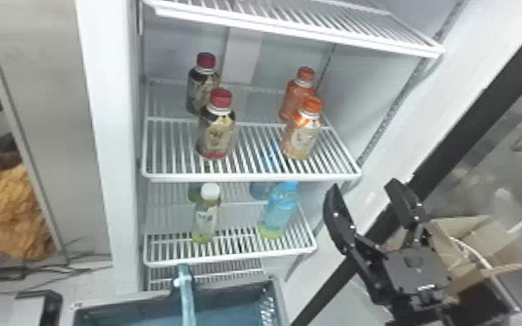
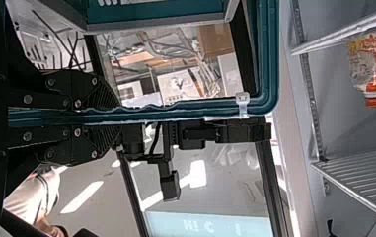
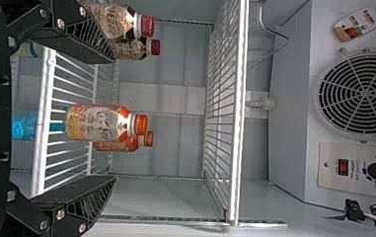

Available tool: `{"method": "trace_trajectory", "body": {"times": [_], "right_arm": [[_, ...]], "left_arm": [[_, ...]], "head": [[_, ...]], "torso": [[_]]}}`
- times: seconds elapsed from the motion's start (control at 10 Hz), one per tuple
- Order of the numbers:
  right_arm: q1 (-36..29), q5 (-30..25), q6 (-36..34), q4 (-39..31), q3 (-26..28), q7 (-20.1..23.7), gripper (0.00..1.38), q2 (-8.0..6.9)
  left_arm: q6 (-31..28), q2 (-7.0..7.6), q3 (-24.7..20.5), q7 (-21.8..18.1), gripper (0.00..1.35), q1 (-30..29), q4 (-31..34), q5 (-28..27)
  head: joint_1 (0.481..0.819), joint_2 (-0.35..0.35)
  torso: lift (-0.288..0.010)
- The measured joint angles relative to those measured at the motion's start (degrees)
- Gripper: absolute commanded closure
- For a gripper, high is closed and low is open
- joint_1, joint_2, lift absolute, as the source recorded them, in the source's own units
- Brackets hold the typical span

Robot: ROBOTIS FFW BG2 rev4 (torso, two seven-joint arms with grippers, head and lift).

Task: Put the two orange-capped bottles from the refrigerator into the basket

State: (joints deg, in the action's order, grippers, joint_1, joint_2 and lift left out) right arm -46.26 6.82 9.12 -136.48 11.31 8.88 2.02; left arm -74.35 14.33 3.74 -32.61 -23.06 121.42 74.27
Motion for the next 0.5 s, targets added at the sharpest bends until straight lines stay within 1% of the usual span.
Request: {"method": "trace_trajectory", "body": {"times": [0.5], "right_arm": [[0.0,0.0,0.2,0.4,0.0,0.0,0.23,-0.04]], "left_arm": [[0.0,0.00,-0.1,0.0,1.20,0.0,0.0,0.0]], "head": [[0.695,-0.350]], "torso": [[-0.040]]}}
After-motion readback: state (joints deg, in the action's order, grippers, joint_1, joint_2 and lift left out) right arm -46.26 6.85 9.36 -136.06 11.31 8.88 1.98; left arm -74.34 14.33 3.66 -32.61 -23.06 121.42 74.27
